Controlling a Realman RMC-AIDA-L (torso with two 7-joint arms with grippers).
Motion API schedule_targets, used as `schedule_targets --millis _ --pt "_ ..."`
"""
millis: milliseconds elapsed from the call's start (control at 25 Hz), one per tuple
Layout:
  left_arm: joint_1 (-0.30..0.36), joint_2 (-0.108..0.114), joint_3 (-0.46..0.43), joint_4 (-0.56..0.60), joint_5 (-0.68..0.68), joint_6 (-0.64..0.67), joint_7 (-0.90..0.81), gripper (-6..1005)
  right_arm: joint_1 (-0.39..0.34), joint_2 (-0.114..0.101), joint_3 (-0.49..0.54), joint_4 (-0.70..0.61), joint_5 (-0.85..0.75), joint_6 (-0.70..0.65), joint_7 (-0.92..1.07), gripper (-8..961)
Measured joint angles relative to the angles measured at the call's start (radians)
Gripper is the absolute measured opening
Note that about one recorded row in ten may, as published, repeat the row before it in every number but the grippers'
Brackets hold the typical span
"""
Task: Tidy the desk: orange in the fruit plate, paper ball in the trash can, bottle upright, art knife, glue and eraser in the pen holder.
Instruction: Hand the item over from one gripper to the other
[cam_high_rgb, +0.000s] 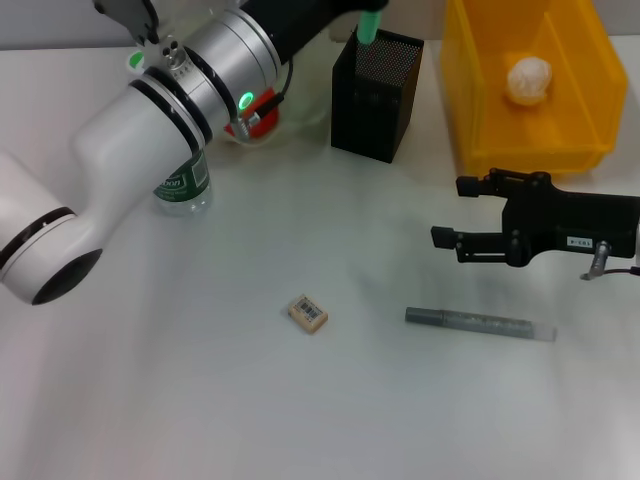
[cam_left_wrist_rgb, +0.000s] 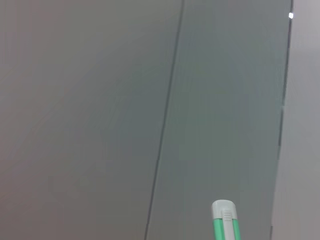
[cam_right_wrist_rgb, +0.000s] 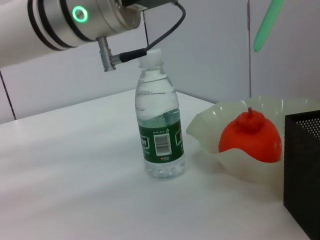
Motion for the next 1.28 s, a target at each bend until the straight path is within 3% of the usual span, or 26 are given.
schedule_targets --millis 320,640,680,800,880,1080,1280 --pt "0.008 0.000 0.034 0.006 -0.046 0.025 0.013 188 -0.003 0.002 0.007 -0.007 0.019 -0.004 -0.003 826" --pt "0.130 0.009 0.100 0.006 -0.022 0.269 -0.036 188 -0.029 -0.016 0.123 -0.004 0.078 -0.154 -0.004 825" --pt "0.171 0.014 0.090 -0.005 0.038 0.330 -0.079 188 -0.037 -0.018 0.153 -0.005 0.078 -0.191 0.000 825" --pt "0.201 0.018 0.068 -0.021 0.111 0.385 -0.115 188 -0.044 -0.025 0.199 0.004 0.078 -0.246 0.005 826" --pt "0.233 0.020 0.016 -0.074 0.228 0.494 -0.175 188 -0.048 -0.028 0.226 0.007 0.079 -0.285 0.012 826" --pt "0.242 0.031 -0.028 -0.171 0.364 0.640 -0.252 189 -0.052 -0.041 0.279 0.022 0.079 -0.383 0.039 825" --pt "0.242 0.041 -0.029 -0.205 0.418 0.700 -0.290 189 -0.050 -0.053 0.347 0.055 0.080 -0.510 0.058 826"
